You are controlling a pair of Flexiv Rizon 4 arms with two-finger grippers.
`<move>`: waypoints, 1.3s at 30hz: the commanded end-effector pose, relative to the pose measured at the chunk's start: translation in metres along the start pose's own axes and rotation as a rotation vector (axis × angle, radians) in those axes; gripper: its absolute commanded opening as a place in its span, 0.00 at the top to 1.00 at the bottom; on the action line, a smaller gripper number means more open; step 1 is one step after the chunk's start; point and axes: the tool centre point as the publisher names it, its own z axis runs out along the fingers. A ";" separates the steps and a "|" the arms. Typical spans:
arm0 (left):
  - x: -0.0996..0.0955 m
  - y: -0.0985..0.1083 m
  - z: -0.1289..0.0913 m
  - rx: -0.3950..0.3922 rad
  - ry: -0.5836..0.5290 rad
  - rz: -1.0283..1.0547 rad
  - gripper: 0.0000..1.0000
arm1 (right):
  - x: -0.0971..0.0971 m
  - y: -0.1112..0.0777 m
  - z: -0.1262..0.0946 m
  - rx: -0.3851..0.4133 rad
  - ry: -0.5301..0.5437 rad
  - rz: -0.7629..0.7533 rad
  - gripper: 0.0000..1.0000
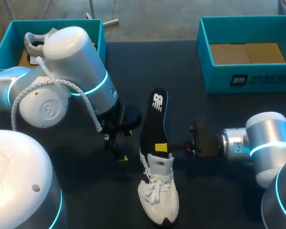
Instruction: Take the shoe out of the shoebox, open the shoe tongue, remove and reinsert the insole, then place the shoe into the shoebox
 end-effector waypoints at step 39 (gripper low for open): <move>0.000 0.000 0.000 -0.002 -0.001 -0.001 0.00 | 0.005 0.009 0.004 0.037 -0.025 -0.014 0.80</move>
